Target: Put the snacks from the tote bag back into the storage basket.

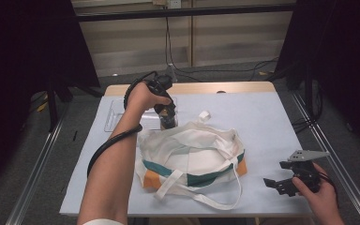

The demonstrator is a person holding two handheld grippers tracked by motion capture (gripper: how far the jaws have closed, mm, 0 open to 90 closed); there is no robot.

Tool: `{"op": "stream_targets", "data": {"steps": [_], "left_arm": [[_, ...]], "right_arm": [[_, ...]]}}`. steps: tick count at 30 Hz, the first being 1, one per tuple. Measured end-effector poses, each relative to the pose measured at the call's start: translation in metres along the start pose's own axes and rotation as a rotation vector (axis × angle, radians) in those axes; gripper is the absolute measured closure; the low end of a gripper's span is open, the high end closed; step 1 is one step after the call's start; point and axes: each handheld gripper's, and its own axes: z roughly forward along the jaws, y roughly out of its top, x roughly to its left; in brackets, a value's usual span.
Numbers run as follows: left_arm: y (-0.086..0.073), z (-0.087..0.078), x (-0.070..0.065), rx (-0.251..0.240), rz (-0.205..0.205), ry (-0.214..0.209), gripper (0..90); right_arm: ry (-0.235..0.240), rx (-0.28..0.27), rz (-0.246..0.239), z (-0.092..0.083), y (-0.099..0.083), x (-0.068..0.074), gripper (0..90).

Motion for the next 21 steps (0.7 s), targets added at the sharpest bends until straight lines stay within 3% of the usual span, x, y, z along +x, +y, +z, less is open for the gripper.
{"op": "stream_targets", "data": {"steps": [21], "left_arm": [[-0.0038, 0.0095, 0.0032, 0.006, -0.008, -0.007, 29.7]], "right_arm": [[0.004, 0.003, 0.003, 0.0006, -0.0005, 0.0001, 2.8]]}}
